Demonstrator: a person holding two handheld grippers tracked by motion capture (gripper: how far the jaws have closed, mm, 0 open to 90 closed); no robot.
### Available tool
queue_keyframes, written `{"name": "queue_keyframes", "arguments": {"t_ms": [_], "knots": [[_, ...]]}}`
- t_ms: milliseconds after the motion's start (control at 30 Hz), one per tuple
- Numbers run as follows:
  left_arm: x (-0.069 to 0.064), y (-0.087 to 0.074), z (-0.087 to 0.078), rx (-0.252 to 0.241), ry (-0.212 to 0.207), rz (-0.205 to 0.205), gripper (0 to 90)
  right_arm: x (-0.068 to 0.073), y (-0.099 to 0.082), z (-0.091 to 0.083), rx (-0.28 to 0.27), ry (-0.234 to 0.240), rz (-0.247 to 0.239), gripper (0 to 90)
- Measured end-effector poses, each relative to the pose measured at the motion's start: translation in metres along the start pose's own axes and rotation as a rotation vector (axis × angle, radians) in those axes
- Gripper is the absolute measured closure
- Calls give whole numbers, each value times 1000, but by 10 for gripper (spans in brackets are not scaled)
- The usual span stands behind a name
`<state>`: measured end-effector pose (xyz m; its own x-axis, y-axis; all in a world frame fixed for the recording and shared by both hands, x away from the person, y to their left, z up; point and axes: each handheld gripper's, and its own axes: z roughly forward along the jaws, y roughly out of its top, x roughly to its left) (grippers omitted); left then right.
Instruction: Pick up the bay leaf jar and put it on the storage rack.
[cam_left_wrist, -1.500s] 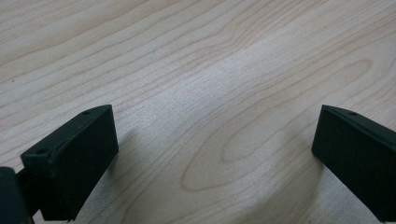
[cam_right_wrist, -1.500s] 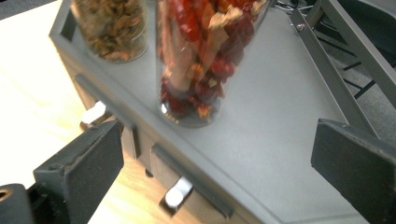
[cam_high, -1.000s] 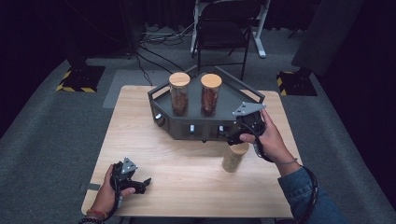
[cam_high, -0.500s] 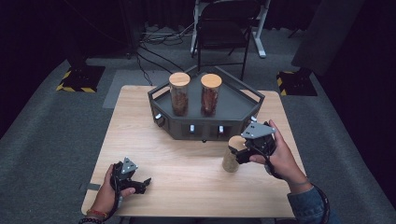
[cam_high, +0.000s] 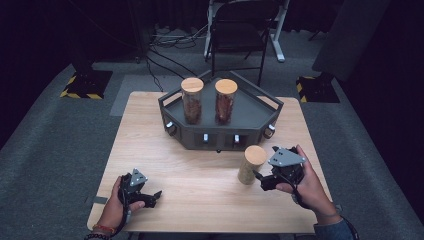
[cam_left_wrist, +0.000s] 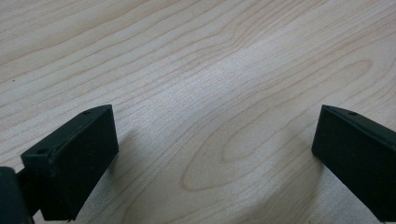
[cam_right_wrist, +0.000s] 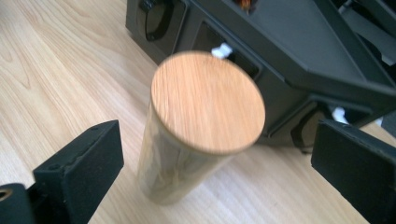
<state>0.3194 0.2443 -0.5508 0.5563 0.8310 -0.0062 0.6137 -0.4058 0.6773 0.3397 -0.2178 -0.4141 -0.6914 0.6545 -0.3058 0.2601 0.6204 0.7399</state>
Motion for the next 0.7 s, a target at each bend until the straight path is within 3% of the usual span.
{"name": "queue_keyframes", "arguments": {"t_ms": [200,700], "knots": [[0,0,0,0,0,0,3,3,-22,1,21,-10,42,21],[0,0,0,0,0,0,3,-1,-76,28,107,-9,56,22]]}}
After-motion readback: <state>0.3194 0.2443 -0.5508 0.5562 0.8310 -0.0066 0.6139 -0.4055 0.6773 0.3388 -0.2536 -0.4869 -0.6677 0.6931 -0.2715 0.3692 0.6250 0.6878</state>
